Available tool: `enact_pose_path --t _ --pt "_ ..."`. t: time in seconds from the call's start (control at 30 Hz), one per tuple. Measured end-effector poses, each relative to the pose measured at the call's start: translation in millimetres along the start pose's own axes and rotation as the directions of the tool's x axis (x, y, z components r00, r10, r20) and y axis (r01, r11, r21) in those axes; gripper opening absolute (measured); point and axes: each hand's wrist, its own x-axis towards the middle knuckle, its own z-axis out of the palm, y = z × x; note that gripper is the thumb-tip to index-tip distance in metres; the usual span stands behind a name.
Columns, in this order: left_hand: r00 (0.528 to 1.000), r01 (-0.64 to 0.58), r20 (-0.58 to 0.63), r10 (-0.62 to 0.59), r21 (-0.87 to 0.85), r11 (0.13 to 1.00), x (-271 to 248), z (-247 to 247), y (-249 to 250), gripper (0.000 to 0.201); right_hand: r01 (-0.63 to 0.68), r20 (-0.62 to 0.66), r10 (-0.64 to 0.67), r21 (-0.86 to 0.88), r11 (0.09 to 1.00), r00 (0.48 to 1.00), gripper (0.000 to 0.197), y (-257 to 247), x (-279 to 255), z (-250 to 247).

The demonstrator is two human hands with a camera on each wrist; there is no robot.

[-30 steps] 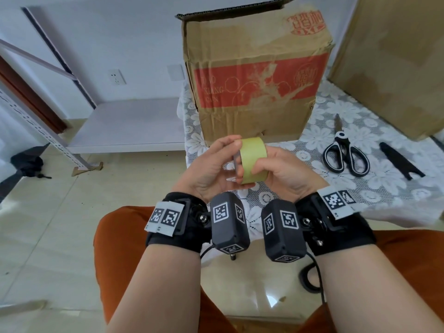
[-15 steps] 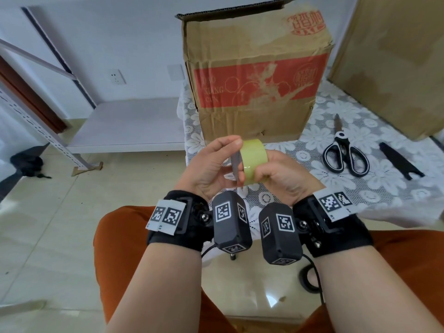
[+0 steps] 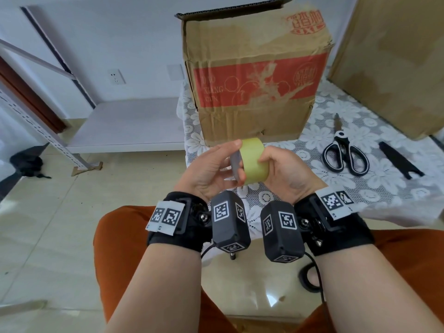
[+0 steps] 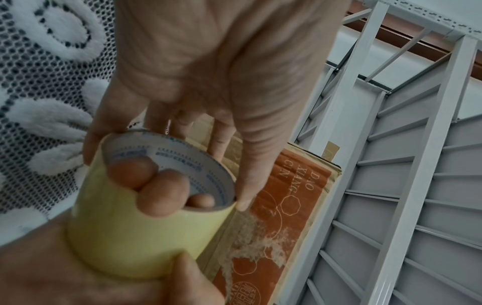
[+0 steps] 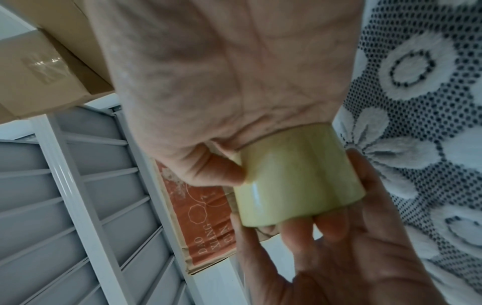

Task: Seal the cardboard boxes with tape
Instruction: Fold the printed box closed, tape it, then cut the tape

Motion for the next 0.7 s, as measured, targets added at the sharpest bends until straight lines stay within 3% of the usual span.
enact_pose_path --t 0.2,0.4,0.6,0.7 --pt "1.0 0.023 -0.003 -0.023 -0.043 0.999 0.7 -0.6 -1.1 0.032 0.006 0.031 -0.005 -0.023 1.0 1.0 0.036 0.4 -0.8 -1.5" --pt "1.0 -0.001 0.005 0.001 -0.026 1.0 2.6 -2.7 -2.2 0.027 0.01 0.052 -0.011 0.027 1.0 0.999 0.029 1.4 0.2 -2.7" --pt "0.997 -0.081 0.02 0.08 0.018 0.997 0.0 -3.7 -2.9 0.049 0.01 0.104 -0.011 0.015 1.0 0.994 0.039 -2.0 -1.6 -4.7" --pt "0.994 -0.097 0.059 0.094 0.057 0.994 -5.1 3.6 3.3 0.048 0.054 0.128 -0.053 -0.006 0.999 0.99 0.034 -8.7 -4.4 -2.0"
